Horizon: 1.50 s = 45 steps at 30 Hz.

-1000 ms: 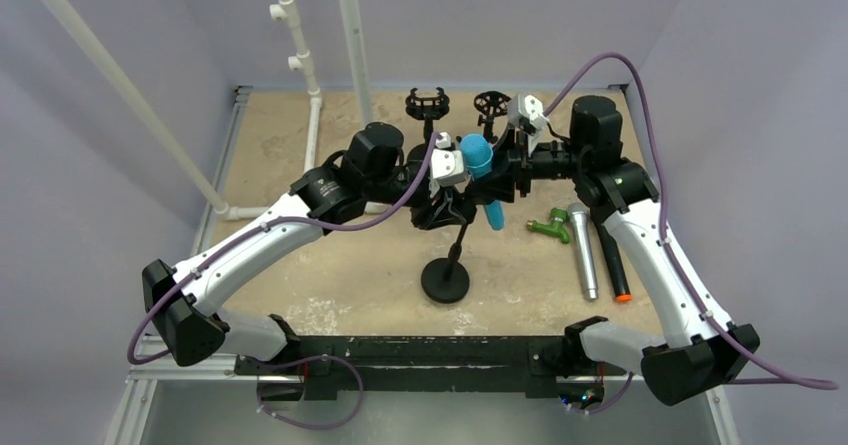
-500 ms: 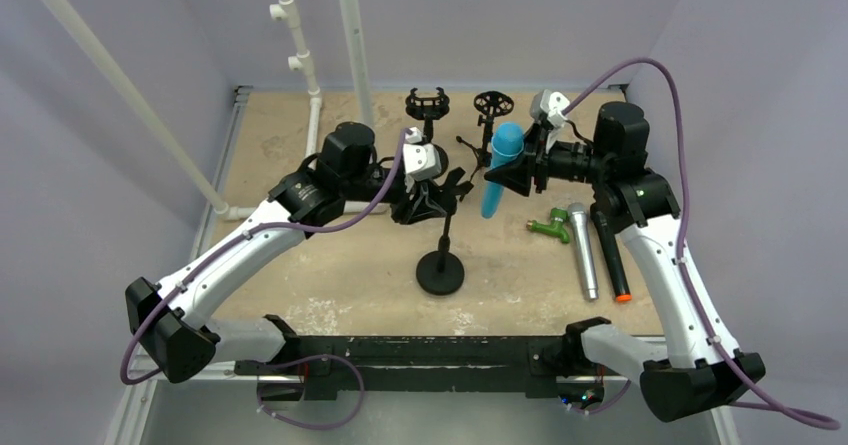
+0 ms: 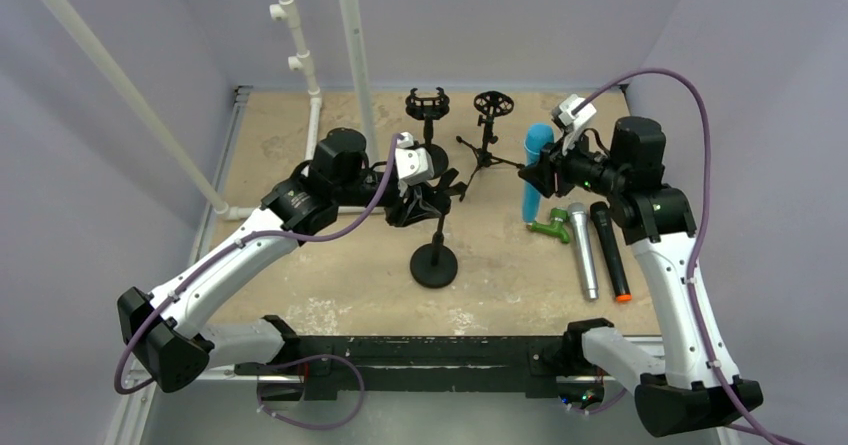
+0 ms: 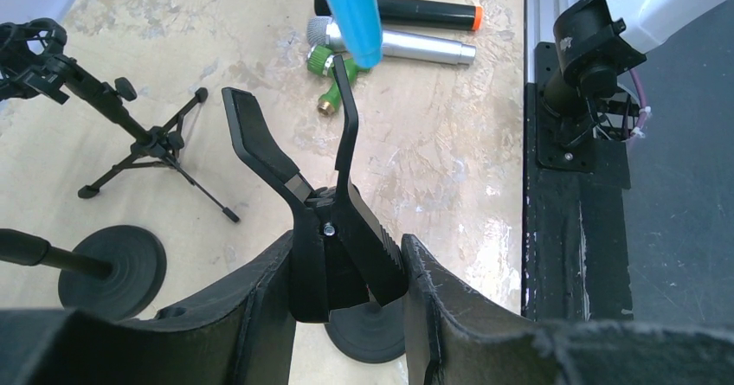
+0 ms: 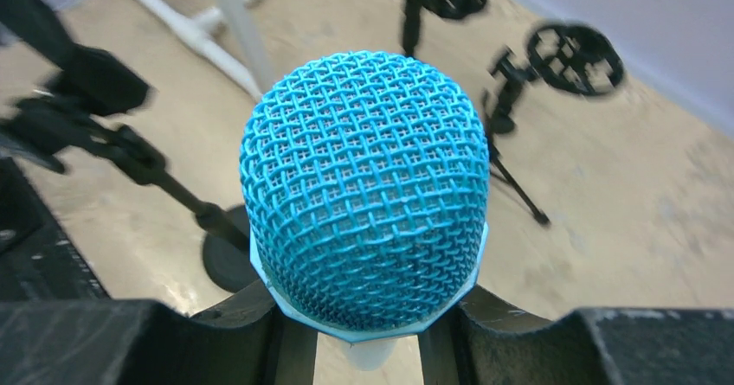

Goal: Remove the microphone from the stand

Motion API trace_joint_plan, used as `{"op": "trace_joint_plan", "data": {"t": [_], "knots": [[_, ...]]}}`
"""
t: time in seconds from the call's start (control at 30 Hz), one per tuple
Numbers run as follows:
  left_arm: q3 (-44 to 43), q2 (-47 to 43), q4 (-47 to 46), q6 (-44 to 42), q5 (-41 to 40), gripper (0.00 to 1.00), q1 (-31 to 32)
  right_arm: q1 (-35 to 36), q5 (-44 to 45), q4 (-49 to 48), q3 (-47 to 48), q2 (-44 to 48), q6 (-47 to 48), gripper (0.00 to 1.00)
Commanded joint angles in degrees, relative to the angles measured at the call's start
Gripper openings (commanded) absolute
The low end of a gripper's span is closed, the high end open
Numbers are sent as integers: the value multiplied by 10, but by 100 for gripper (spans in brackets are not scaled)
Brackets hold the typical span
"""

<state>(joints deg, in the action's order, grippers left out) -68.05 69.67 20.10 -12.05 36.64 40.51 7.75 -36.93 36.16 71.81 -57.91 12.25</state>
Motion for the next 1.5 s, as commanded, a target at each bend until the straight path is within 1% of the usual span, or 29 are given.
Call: {"op": "trace_joint_plan", "data": {"t": [0.0, 0.07, 0.23, 0.37, 0.43, 0.6, 0.7, 0.9, 1.0, 1.47], "knots": [[6, -22, -35, -9, -8, 0, -2, -9, 187, 105, 22, 8, 37, 0], [7, -24, -34, -11, -8, 0, -3, -12, 232, 132, 14, 7, 40, 0], [7, -23, -33, -9, -5, 0, -3, -32, 302, 189, -2, -6, 46, 0], [7, -25, -30, -9, -5, 0, -3, -72, 322, 221, -12, -32, 74, 0], [7, -26, -28, -9, -5, 0, -3, -113, 315, 234, -12, -50, 97, 0], [7, -30, -26, -11, -1, 0, -2, -247, 272, 258, 7, -114, 170, 0], [9, -33, -25, -12, 1, 0, -2, -309, 264, 262, 16, -156, 214, 0], [11, -34, -25, -14, 3, 0, -3, -392, 278, 250, 35, -249, 282, 0], [12, -34, -27, -14, 3, 0, -3, -410, 294, 230, 33, -281, 297, 0], [12, -34, -23, -18, 2, 0, -3, -413, 336, 134, -8, -405, 293, 0]]}}
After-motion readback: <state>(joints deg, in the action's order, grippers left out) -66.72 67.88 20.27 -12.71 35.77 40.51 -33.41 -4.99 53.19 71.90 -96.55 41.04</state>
